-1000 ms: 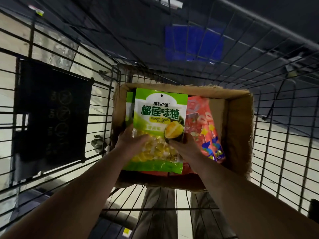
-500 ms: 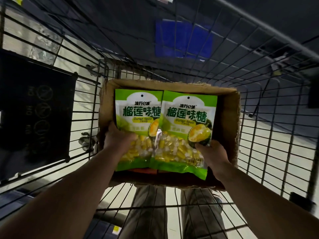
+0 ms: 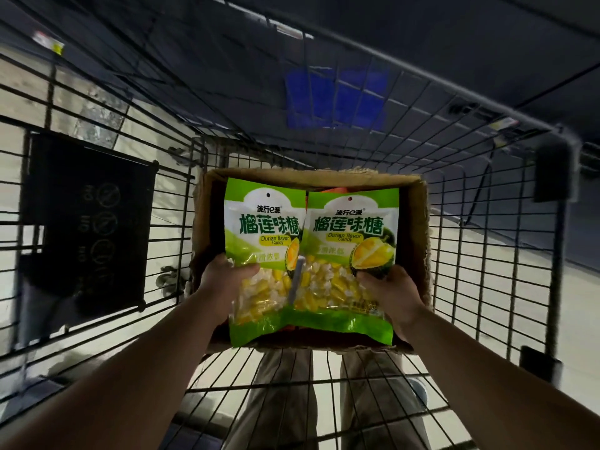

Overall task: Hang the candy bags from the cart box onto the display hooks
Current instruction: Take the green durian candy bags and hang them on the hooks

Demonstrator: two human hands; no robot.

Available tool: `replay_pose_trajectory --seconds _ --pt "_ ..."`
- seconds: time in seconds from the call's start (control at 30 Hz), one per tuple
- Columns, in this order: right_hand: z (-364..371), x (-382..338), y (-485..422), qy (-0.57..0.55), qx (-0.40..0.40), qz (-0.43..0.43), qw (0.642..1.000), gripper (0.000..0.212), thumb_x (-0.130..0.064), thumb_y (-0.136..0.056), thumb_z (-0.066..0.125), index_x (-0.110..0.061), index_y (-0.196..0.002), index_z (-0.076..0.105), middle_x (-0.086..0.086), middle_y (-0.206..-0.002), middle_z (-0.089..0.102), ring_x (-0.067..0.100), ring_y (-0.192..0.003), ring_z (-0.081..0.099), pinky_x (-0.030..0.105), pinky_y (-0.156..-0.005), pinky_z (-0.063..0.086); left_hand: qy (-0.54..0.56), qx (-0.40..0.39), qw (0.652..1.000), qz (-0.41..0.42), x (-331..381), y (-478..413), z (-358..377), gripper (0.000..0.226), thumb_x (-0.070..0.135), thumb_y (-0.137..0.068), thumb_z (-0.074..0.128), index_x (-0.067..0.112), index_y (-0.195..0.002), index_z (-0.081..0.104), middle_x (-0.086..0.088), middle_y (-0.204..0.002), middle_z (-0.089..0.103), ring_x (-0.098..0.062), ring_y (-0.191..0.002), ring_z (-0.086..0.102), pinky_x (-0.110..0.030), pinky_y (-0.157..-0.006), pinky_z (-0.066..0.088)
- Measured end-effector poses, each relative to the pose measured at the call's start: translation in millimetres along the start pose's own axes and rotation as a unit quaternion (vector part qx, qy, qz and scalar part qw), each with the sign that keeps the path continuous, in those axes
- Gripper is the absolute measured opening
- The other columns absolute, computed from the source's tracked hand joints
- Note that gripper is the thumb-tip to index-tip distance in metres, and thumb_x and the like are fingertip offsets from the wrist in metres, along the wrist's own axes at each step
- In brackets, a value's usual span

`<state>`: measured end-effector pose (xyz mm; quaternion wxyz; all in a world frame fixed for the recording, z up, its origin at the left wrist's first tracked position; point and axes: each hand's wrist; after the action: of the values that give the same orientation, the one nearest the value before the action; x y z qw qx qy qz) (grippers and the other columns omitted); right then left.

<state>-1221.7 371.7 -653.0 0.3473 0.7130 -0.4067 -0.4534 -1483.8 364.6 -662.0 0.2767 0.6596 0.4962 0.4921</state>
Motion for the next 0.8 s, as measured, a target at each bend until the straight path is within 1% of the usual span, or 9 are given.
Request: replay_pose_trajectory --seconds 0.07,0.17,0.23,0.3,0.43,0.5,0.63,0.73,0.8 --pt "-5.1 -4.2 10.9 -0.001 0.001 -0.008 1.0 0.044 -0.022 -0.078 0.075 -0.006 -0.115 0.058 0.016 -0.109 0.066 0.034 -0.101 0.064 0.053 -0.089 0.053 -0.011 0.003 1.0 0.022 3.0 12.0 -5.0 0.025 0.01 -0.078 0.077 0.012 -0.098 0.062 -0.005 -0.086 0.065 -0.015 -0.067 0.06 -0.018 -0.055 0.038" --pt "-15.6 -10.6 29.5 0.01 0.017 -0.03 0.999 0.04 -0.021 -0.077 0.076 -0.009 -0.111 0.06 0.011 -0.103 0.066 0.031 -0.098 0.064 0.048 -0.087 0.055 0.001 -0.019 0.999 0.032 10.0 31.4 -17.8 0.018 0.006 -0.08 0.074 0.008 -0.094 0.064 -0.006 -0.084 0.068 -0.013 -0.06 0.065 -0.018 -0.05 0.045" --pt "-25.5 -15.8 43.0 0.013 0.021 -0.045 0.999 0.035 -0.02 -0.077 0.076 -0.011 -0.107 0.06 0.01 -0.103 0.067 0.028 -0.093 0.064 0.043 -0.084 0.056 -0.003 -0.031 0.999 0.039 16.2 45.8 -25.8 0.023 0.009 -0.081 0.074 0.007 -0.101 0.064 -0.011 -0.092 0.071 -0.021 -0.075 0.069 -0.026 -0.064 0.054" --pt "-35.9 -22.4 58.1 0.0 0.013 -0.059 0.998 0.03 -0.016 -0.078 0.074 -0.015 -0.104 0.06 0.01 -0.102 0.068 0.027 -0.091 0.065 0.043 -0.083 0.056 0.007 -0.041 0.998 0.047 24.0 60.6 -31.3 0.033 0.011 -0.081 0.075 0.006 -0.111 0.061 -0.017 -0.107 0.069 -0.033 -0.096 0.067 -0.045 -0.087 0.055" --pt "-60.8 -40.1 89.9 -0.021 0.02 -0.088 0.996 0.036 -0.016 -0.08 0.072 -0.011 -0.113 0.059 0.009 -0.107 0.066 0.029 -0.098 0.064 0.044 -0.086 0.055 0.017 -0.068 0.994 0.087 48.5 89.3 -34.0 0.054 0.018 -0.081 0.075 0.005 -0.129 0.052 -0.015 -0.127 0.06 -0.035 -0.115 0.058 -0.05 -0.102 0.045" --pt "-75.9 -47.1 104.8 -0.043 0.034 -0.098 0.994 0.042 -0.017 -0.081 0.073 -0.009 -0.118 0.057 0.01 -0.109 0.065 0.03 -0.1 0.064 0.045 -0.087 0.055 0.022 -0.077 0.991 0.111 62.3 102.6 -30.7 0.055 0.018 -0.082 0.075 0.006 -0.131 0.052 -0.014 -0.129 0.059 -0.035 -0.116 0.058 -0.05 -0.101 0.045" --pt "-112.8 -50.5 131.1 -0.112 0.056 -0.122 0.985 0.043 -0.013 -0.081 0.073 -0.01 -0.12 0.056 0.011 -0.11 0.065 0.032 -0.1 0.065 0.051 -0.086 0.055 0.007 -0.099 0.981 0.166 89.9 125.5 -17.5 0.034 0.012 -0.083 0.073 0.01 -0.116 0.063 -0.012 -0.113 0.068 -0.03 -0.105 0.064 -0.041 -0.093 0.048" --pt "-146.3 -40.9 148.3 -0.168 0.076 -0.15 0.971 0.032 -0.009 -0.083 0.071 -0.014 -0.111 0.058 0.004 -0.098 0.068 0.022 -0.085 0.068 0.036 -0.067 0.058 0.0 -0.121 0.971 0.207 109.2 147.6 2.4 0.017 0.011 -0.082 0.073 0.016 -0.095 0.064 -0.01 -0.102 0.069 -0.022 -0.088 0.064 -0.031 -0.076 0.049" --pt "-170.5 -30.1 159.8 -0.2 0.085 -0.163 0.962 0.023 -0.008 -0.084 0.07 -0.019 -0.101 0.06 0.002 -0.096 0.07 0.018 -0.081 0.069 0.031 -0.061 0.056 0.009 -0.126 0.963 0.238 119.4 167.8 22.8 0.017 0.01 -0.082 0.072 0.02 -0.082 0.058 -0.003 -0.088 0.064 -0.011 -0.076 0.061 -0.021 -0.062 0.044"
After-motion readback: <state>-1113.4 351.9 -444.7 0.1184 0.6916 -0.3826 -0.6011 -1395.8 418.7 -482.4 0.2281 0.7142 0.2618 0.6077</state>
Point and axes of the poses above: each hand's wrist, its own y-axis away from the middle knuckle, its own z-axis out of the palm, x = y × z
